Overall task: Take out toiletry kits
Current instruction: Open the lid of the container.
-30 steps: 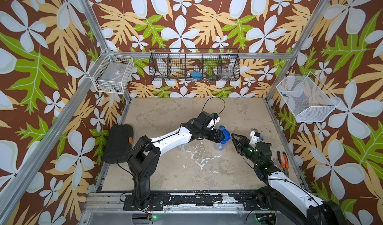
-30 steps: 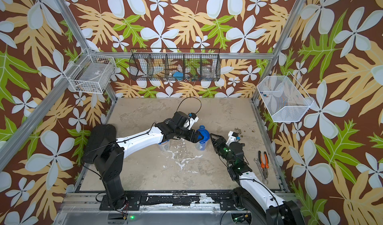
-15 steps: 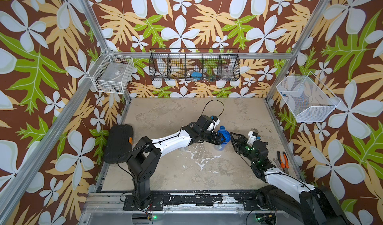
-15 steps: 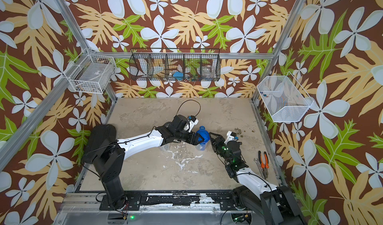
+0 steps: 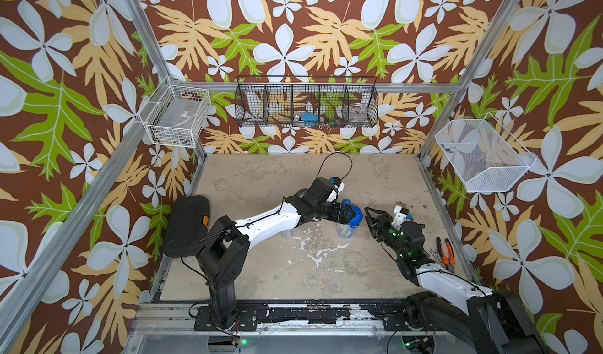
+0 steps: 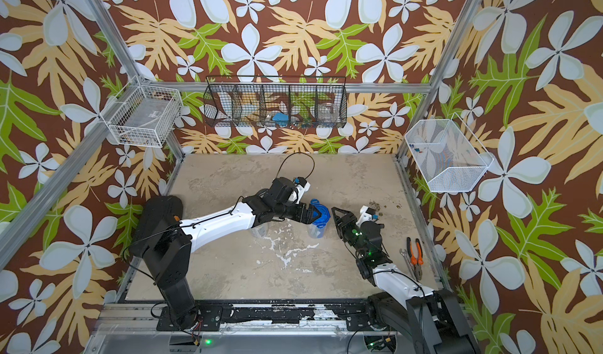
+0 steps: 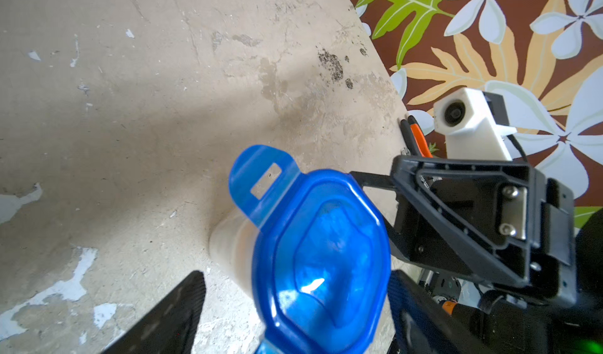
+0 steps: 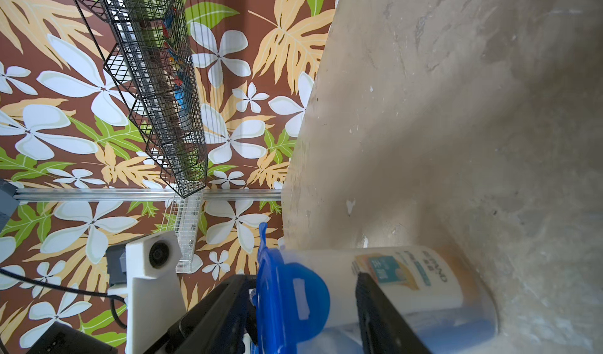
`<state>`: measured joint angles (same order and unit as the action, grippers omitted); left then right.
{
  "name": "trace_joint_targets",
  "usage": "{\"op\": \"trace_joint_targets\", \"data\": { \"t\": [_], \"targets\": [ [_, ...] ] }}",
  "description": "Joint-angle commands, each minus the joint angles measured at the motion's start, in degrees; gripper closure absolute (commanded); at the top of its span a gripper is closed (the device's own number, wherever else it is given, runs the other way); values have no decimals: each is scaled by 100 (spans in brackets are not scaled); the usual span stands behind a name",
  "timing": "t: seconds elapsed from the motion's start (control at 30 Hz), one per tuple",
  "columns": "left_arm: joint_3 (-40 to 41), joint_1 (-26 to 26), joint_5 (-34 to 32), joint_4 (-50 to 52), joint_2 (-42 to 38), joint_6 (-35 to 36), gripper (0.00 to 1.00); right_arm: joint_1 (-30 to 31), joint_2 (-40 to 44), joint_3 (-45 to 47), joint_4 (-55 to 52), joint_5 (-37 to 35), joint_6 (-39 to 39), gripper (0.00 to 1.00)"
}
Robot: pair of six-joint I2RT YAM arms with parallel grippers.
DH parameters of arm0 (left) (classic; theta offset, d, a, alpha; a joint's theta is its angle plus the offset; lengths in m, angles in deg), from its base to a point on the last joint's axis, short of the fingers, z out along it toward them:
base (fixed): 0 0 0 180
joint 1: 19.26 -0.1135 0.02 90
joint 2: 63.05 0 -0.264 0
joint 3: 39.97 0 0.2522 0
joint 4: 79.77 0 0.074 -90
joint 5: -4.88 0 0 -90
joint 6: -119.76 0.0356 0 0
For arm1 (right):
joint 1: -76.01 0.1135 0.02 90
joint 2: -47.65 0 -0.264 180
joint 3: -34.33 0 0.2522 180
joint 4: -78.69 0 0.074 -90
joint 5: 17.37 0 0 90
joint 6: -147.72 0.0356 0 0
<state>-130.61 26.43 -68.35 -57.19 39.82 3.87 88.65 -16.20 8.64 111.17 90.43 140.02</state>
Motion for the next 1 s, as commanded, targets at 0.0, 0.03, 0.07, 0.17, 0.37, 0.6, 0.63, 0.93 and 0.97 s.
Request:
{"op": "trace_joint_targets", "data": {
  "t": [0.0,0.03,0.07,0.17,0.37,0.6,0.63,0.93,0.97],
  "targets": [
    [-64,-8,60,-33,54,-21,11,-8,-196,-26,675,65,207,46],
    [-64,-8,74,-38,82,-30,11,-8,-291,-34,766,86,260,46],
    [-73,-8,72,-30,124,-30,12,-8,-400,-30,926,117,311,47],
    [-60,-8,89,-10,198,-30,14,-8,-700,-98,1181,318,396,50],
    [178,-8,15,26,141,-15,16,19,-1042,-32,1669,445,619,54],
    [228,1,-82,189,231,134,18,45,-1330,14,2047,496,767,60],
    [212,1,-125,240,246,157,18,45,-1359,17,2045,501,774,62],
    [165,49,-436,625,382,422,21,36,-1398,-116,1924,480,627,78],
    [152,66,-466,670,407,463,21,31,-1377,-147,1853,474,568,79]
  ]
}}
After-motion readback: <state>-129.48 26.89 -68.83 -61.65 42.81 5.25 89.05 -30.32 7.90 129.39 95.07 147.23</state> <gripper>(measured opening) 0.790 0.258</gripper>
